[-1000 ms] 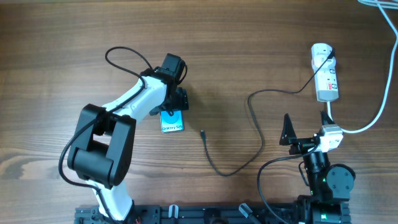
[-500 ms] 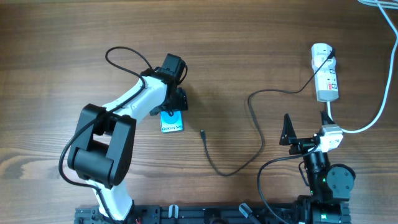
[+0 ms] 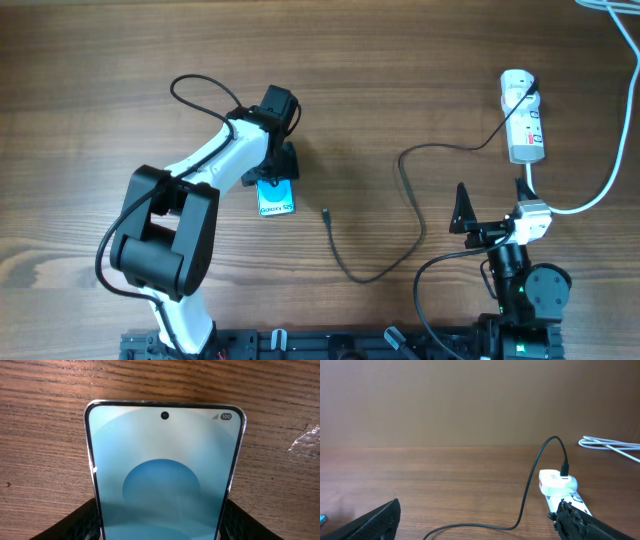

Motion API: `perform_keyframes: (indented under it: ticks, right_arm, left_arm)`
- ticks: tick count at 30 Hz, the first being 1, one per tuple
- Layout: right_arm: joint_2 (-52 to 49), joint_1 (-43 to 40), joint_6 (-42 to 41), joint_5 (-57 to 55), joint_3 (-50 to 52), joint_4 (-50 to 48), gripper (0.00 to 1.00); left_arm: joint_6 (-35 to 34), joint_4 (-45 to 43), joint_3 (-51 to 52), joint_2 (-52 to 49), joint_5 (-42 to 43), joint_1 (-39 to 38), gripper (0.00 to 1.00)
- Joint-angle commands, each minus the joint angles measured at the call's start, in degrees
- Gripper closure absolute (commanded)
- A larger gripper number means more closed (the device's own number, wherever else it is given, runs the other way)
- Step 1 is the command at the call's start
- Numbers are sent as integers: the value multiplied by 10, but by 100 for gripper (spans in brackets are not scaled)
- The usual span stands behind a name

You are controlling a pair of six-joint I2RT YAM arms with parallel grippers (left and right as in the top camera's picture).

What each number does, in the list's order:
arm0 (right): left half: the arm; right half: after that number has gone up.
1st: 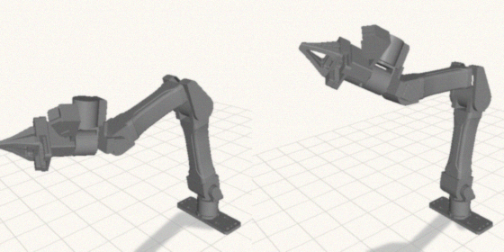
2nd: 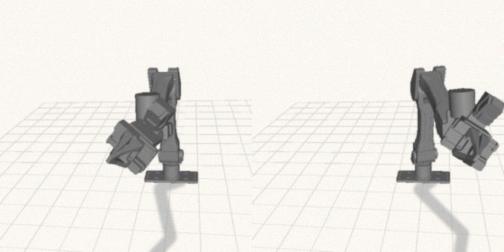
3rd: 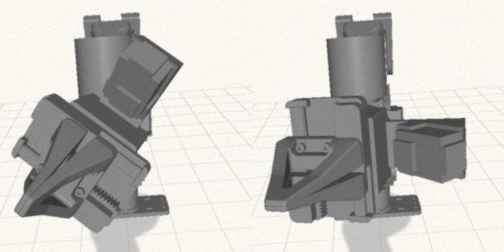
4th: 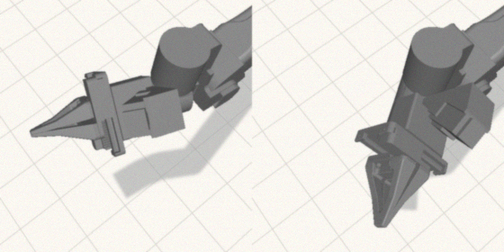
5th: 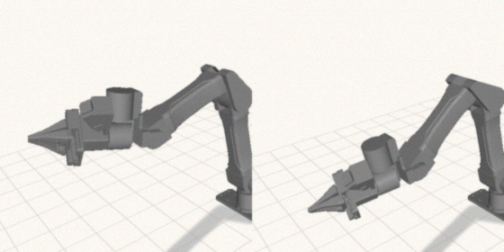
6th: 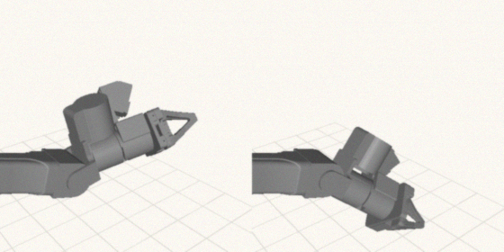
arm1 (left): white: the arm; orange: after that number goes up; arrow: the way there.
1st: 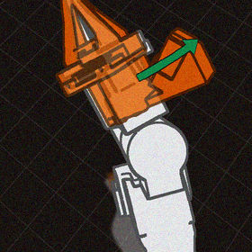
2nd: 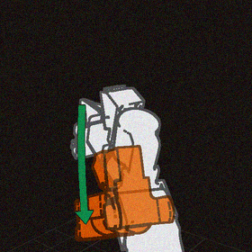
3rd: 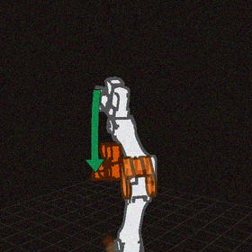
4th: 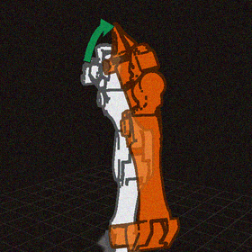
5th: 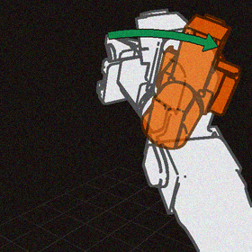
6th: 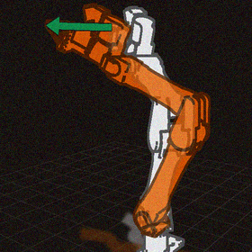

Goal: Plug charger to phone and switch on socket
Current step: 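Hold the phone upright with the left gripper near table center, then swing the right gripper left toward the phone held by the left gripper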

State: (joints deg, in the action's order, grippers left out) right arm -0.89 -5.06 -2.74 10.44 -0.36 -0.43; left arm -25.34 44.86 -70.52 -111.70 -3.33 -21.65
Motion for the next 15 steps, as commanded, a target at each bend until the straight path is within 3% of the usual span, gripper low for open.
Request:
perform_keyframes:
  ticks: [1,12,15]
  right_arm:
    - [5,2,-4,-3,1,-3,0]
    - [5,2,-29,2,1,-3,0]
    - [3,2,-74,2,1,-3,0]
  left_arm:
    - [11,12,9,-12,0,1,37]
    - [11,26,-45,42,7,9,30]
    - [11,19,-50,41,7,17,30]
